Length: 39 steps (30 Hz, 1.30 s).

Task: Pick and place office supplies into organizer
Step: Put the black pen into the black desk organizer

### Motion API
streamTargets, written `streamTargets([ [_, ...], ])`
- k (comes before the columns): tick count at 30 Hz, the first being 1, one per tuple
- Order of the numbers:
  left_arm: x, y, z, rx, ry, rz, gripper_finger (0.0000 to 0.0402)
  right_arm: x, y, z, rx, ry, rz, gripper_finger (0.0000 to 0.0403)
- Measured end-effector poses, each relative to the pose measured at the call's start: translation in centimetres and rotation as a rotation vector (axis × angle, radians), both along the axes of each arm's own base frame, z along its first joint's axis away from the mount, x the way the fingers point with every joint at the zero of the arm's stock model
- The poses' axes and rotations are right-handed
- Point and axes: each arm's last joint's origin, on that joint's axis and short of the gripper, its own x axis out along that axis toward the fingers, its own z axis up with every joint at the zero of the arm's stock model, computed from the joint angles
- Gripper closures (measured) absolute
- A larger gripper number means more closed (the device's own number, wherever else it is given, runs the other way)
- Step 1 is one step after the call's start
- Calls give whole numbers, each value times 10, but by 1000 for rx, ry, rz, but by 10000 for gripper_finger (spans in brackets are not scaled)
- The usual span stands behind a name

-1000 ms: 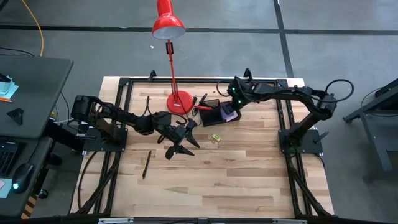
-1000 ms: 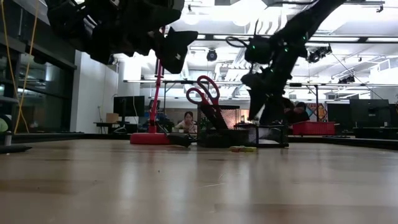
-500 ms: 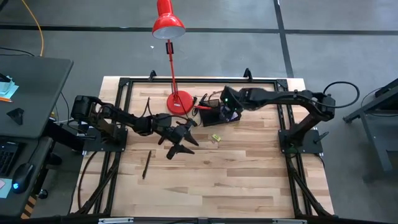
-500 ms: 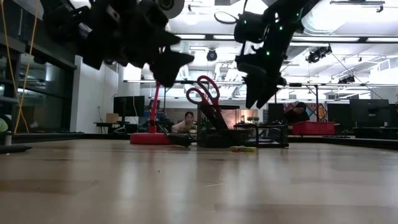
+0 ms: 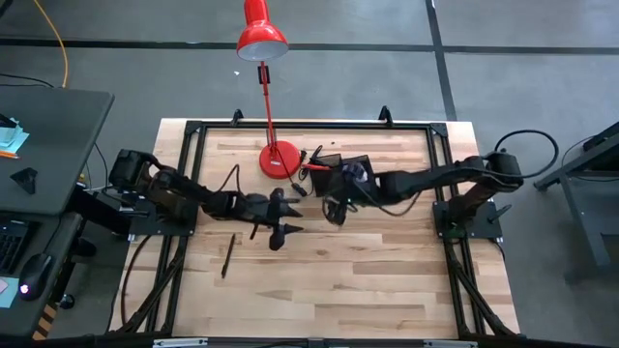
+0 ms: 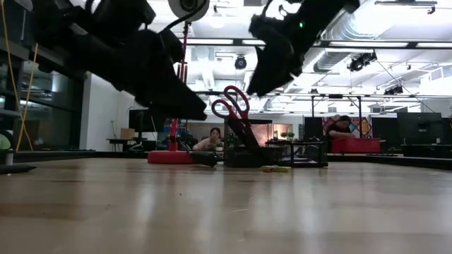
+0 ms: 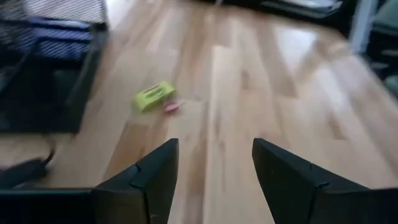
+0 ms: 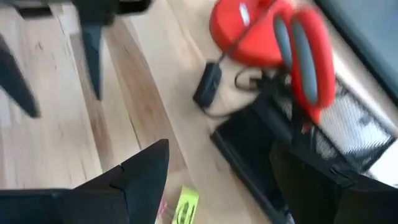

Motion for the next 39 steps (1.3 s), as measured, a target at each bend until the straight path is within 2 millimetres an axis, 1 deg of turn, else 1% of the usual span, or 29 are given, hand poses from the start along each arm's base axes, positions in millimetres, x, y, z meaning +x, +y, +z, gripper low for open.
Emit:
streamTargets([
  [3, -1, -14, -1, 15, 11, 59, 206, 2, 13, 2, -69, -46, 2, 136],
  [5, -4, -28, -3, 35, 26, 88, 206, 3, 19, -2, -52, -90, 47, 137],
  [7, -8, -42, -6, 70, 47, 142, 206, 3, 23, -9, -7, -114, 127, 137],
  [10, -18, -61, -10, 116, 65, 274, 206, 0, 24, -21, 16, -122, 199, 135],
  [12, -26, -74, -12, 131, 41, 386, 206, -5, 23, -30, 17, -92, 176, 135],
  [14, -35, -86, -13, 148, 4, 472, 206, -8, 22, -35, -9, -72, 138, 135],
  [17, -45, -101, -13, 164, -60, 532, 206, -15, 18, -41, -53, 15, 111, 137],
  [18, -47, -105, -13, 158, -78, 537, 206, -18, 16, -42, -51, 49, 104, 137],
  [20, -49, -110, -14, 120, -93, 535, 206, -21, 17, -42, 13, 57, 56, 137],
  [23, -51, -110, -15, 119, -74, 526, 206, -24, 21, -45, 80, 67, 72, 137],
  [26, -56, -114, -14, 136, -136, 589, 206, -22, 27, -48, 118, -1, 152, 137],
  [29, -65, -121, -14, 181, -184, 629, 206, -26, 32, -49, 222, -93, 285, 134],
  [32, -73, -128, -15, 221, -211, 626, 206, -44, 33, -54, 267, -166, 333, 136],
  [36, -75, -131, -16, 237, -200, 603, 206, -84, 31, -57, 222, -301, 259, 137],
  [39, -76, -129, -17, 256, -187, 601, 206, -114, 32, -58, 191, -433, 249, 134],
])
